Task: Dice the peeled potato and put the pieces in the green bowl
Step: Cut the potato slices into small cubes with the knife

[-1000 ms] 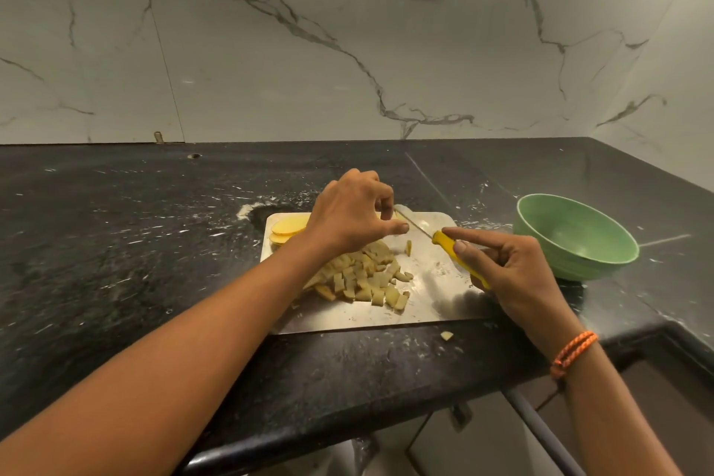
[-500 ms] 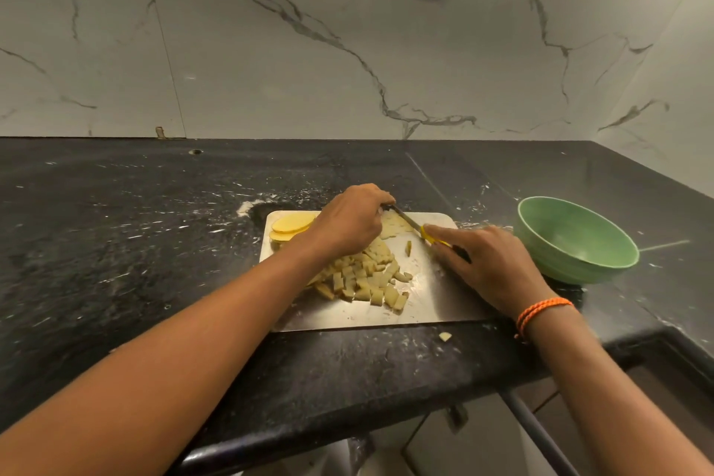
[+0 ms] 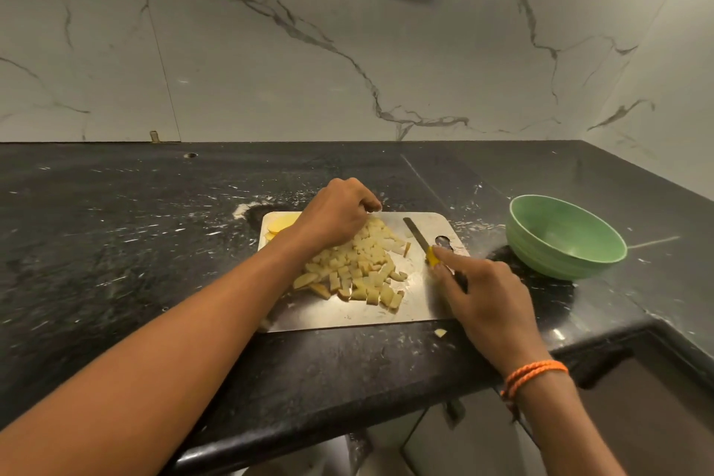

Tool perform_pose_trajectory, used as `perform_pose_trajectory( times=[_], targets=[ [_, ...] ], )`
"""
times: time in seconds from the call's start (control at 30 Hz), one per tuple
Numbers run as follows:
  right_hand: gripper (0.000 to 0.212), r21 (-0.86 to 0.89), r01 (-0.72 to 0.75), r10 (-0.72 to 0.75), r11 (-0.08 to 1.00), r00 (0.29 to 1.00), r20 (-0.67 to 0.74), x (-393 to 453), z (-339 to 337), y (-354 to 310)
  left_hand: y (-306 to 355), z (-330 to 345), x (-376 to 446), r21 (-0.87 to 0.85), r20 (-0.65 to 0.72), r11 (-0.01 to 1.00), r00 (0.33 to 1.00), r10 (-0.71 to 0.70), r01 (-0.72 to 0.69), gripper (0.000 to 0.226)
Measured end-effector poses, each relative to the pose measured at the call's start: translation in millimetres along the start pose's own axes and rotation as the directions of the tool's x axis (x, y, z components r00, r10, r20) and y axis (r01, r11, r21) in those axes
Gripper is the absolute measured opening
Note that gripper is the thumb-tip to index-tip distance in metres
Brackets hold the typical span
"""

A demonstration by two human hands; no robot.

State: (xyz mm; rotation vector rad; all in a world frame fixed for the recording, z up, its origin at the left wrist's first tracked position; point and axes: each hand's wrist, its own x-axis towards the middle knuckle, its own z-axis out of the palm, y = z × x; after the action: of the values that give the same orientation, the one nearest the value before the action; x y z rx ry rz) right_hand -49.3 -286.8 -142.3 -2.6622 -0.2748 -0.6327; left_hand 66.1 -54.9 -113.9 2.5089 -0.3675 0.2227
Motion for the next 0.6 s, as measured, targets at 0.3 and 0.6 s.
perform_pose_trajectory(
  times=[0.3,0.6],
  targets=[
    [0.036,0.162,0.098,-0.105,0.982,0.994,0.035,14,14,-38,-6,-5,0,0.029,-0.012,0.999,0.999,-0.031,0.031,0.045],
    [0.032,0.004,-0.068,0.068,0.998,0.995,-0.077,6,-8,-2,-8,-5,2,-0.006,-0.038,1.0,0.999,-0.026,0.026,0.039]
  ],
)
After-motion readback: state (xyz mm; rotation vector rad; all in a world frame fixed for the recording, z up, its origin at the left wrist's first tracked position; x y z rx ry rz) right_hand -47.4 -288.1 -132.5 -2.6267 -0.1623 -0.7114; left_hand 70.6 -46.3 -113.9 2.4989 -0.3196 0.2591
